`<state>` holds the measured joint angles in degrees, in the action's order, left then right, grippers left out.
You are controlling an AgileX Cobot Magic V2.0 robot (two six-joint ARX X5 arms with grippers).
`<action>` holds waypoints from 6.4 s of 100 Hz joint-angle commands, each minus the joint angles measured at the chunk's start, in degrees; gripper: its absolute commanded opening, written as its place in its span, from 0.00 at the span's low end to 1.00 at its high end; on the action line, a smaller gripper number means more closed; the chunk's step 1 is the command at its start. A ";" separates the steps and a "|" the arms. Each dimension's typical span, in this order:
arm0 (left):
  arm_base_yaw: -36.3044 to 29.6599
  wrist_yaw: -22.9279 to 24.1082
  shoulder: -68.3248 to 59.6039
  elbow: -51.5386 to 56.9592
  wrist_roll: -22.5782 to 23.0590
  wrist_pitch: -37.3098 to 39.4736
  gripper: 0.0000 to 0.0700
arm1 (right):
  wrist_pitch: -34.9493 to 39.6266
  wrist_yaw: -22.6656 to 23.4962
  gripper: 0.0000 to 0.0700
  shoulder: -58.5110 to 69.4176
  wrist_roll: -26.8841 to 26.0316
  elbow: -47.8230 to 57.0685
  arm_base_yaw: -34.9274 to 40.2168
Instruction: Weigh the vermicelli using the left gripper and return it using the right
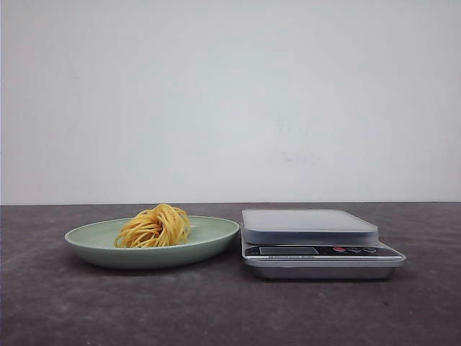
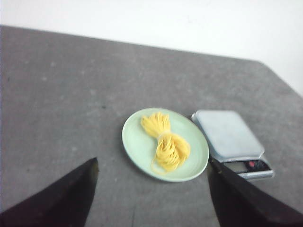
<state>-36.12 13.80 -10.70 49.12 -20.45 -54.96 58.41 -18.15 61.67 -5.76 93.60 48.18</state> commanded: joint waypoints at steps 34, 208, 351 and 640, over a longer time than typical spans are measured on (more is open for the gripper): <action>-0.26 0.33 -0.11 0.48 -0.20 1.27 0.61 | 2.14 -8.52 0.47 -24.59 -3.32 -15.21 9.92; 16.94 -0.07 0.81 -2.56 3.15 10.19 0.02 | -17.31 -7.41 0.01 -44.59 -5.81 -44.76 10.19; 35.87 -14.38 10.51 -48.37 18.45 44.00 0.02 | -18.16 -7.41 0.01 -44.61 -5.81 -44.74 10.19; 35.82 -14.25 10.51 -48.33 18.29 44.22 0.02 | -49.40 13.66 0.01 -61.44 4.28 -92.78 -47.63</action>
<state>-0.27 -0.32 -0.30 1.83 -2.33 -10.46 10.31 -4.54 0.36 -1.87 1.26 0.60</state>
